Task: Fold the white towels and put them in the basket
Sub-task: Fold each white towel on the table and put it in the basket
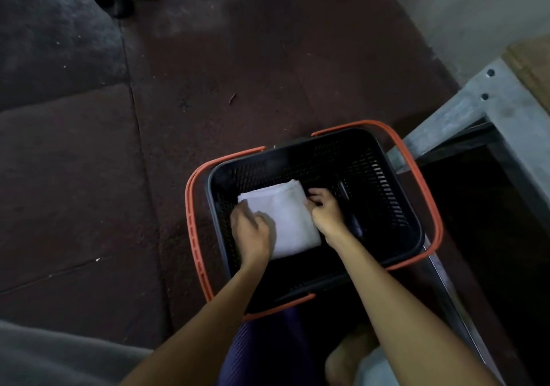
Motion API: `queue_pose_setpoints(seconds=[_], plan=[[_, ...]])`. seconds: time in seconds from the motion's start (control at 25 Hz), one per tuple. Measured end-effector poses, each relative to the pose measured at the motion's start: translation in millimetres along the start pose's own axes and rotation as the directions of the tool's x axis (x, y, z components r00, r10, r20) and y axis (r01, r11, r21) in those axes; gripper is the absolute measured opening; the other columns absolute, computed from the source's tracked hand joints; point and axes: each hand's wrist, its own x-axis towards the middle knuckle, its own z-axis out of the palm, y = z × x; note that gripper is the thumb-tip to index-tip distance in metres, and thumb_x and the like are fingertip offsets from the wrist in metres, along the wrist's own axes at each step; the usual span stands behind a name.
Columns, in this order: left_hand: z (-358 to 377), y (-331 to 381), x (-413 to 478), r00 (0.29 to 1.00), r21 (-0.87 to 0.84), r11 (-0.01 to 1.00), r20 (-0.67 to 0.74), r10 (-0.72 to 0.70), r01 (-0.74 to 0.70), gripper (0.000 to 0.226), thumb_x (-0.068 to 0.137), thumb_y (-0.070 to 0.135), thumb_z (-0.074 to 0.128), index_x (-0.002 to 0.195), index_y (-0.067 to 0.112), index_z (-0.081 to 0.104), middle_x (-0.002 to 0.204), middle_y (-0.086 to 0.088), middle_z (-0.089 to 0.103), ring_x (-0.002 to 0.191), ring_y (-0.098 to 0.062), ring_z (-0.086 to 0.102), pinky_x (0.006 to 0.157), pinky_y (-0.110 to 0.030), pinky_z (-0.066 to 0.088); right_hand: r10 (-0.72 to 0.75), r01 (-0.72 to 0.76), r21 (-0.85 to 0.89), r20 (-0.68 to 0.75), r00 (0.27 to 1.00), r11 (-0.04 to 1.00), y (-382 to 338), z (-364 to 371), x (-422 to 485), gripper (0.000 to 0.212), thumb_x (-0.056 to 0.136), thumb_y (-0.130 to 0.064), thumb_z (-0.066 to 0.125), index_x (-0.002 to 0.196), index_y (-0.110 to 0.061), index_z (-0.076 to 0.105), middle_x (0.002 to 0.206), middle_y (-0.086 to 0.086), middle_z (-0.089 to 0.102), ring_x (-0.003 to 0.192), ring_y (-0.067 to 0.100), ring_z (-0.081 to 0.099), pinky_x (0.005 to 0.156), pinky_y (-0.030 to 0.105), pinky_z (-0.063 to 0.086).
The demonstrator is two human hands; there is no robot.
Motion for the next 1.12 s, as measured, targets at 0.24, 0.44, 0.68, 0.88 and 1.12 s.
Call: queue_pose_setpoints(seconds=[0.24, 0.44, 0.68, 0.88, 1.12], plan=[[19, -23, 11, 0.944, 0.547, 0.775, 0.266, 0.198, -0.317, 0.071, 0.084, 0.039, 0.007, 0.149, 0.012, 0.011, 0.159, -0.010, 0.002, 0.146, -0.026, -0.004, 0.117, -0.042, 0.004, -0.445, 0.542, -0.771, 0.378, 0.812, 0.335, 6, 15, 10, 0.059, 0.095, -0.035, 0.033, 0.148, -0.013, 0.021, 0.158, 0.006, 0.017, 0.145, 0.021, 0.016, 0.116, 0.041, 0.019], [41, -49, 40, 0.937, 0.653, 0.676, 0.290, 0.193, -0.341, 0.071, 0.088, 0.042, 0.003, 0.149, 0.007, 0.007, 0.158, -0.013, 0.000, 0.146, -0.031, -0.004, 0.116, -0.039, -0.002, -0.267, 0.474, -0.859, 0.419, 0.868, 0.193, 33, 19, 39, 0.068, 0.093, -0.052, 0.012, 0.149, -0.020, -0.011, 0.158, -0.004, -0.017, 0.146, 0.017, -0.013, 0.117, 0.045, -0.004], [32, -29, 37, 0.933, 0.658, 0.698, 0.357, 0.039, -0.281, 0.070, 0.092, 0.042, 0.010, 0.148, 0.003, -0.004, 0.157, -0.015, -0.012, 0.144, -0.030, -0.014, 0.117, -0.040, -0.004, -0.104, 0.290, -0.848, 0.273, 0.956, 0.443, 18, 12, 27, 0.082, 0.092, -0.061, 0.024, 0.147, -0.017, -0.018, 0.157, 0.001, -0.021, 0.146, 0.017, -0.015, 0.119, 0.043, -0.007], [-21, 47, 1, 0.888, 0.707, 0.556, 0.438, 0.140, -0.437, 0.052, 0.095, 0.035, 0.031, 0.137, 0.004, 0.037, 0.146, -0.019, 0.034, 0.140, -0.032, 0.024, 0.115, -0.050, 0.011, -0.227, 0.256, -0.888, 0.179, 0.957, 0.381, -47, -36, -42, 0.059, 0.094, -0.047, 0.037, 0.143, -0.014, 0.030, 0.148, 0.012, 0.038, 0.135, 0.028, 0.036, 0.110, 0.044, 0.026], [-111, 183, -72, 0.649, 0.607, 0.302, 0.500, 0.573, -0.735, 0.033, 0.093, 0.035, 0.035, 0.104, 0.012, 0.057, 0.112, -0.009, 0.061, 0.106, -0.031, 0.056, 0.088, -0.042, 0.040, -0.426, 0.214, -0.881, 0.016, 0.905, 0.423, -150, -106, -178, 0.031, 0.092, -0.041, 0.043, 0.107, -0.020, 0.058, 0.115, 0.005, 0.064, 0.107, 0.028, 0.060, 0.084, 0.035, 0.045]])
